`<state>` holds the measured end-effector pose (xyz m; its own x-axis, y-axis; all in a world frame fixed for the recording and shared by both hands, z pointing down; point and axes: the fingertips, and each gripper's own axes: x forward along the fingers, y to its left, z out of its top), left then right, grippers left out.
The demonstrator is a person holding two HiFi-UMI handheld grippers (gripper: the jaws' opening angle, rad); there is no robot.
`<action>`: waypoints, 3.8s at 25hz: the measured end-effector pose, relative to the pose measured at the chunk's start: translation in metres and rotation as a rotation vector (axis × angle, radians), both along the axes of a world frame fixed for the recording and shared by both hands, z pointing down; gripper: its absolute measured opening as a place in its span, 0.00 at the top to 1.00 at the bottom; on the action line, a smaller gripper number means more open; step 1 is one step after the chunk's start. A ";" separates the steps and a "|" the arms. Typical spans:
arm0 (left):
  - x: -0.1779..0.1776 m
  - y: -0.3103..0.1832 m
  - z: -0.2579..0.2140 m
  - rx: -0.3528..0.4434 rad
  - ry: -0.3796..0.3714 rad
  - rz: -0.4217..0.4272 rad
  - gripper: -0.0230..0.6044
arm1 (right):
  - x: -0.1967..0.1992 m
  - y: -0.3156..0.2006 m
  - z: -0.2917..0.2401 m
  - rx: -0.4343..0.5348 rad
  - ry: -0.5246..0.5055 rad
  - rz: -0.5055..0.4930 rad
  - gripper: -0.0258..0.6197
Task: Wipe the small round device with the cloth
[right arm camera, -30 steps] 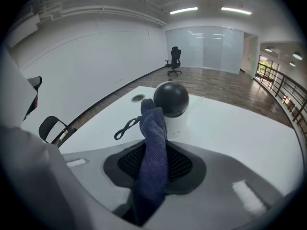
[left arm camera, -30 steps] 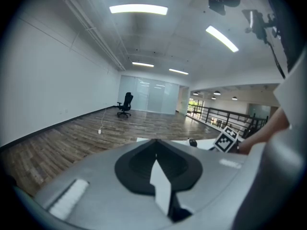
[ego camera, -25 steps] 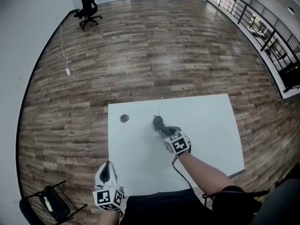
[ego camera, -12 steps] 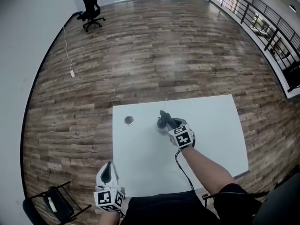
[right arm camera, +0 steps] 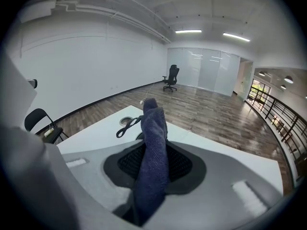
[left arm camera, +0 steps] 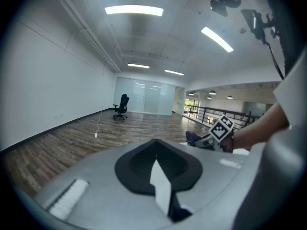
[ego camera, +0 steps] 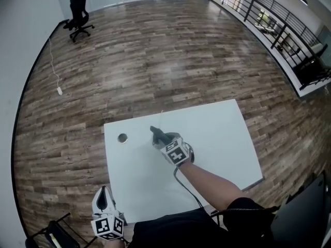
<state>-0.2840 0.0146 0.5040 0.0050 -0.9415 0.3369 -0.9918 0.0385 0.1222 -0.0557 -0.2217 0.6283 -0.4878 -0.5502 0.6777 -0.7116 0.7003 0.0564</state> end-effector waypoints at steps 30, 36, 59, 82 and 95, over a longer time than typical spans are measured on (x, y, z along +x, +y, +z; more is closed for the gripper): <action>-0.001 0.010 -0.002 -0.014 -0.012 -0.002 0.95 | 0.023 0.063 0.068 -0.175 0.067 -0.010 0.80; 0.036 -0.021 -0.003 0.025 0.013 0.089 0.95 | 0.053 0.061 0.025 -0.099 -0.028 0.065 0.80; 0.179 -0.072 -0.025 0.141 0.007 0.331 0.95 | 0.172 0.129 -0.088 0.144 -0.143 0.121 0.80; 0.193 -0.067 -0.018 0.119 -0.080 0.382 0.95 | 0.213 0.156 -0.018 0.022 -0.119 0.227 0.80; 0.199 -0.059 -0.028 0.124 -0.140 0.401 0.95 | 0.241 0.170 0.058 -0.137 -0.044 0.262 0.80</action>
<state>-0.0848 -0.0445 0.4756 0.3408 -0.9077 0.2451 -0.9325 -0.3595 -0.0347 0.1848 -0.0514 0.6863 -0.3717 -0.5662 0.7357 -0.8686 0.4917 -0.0605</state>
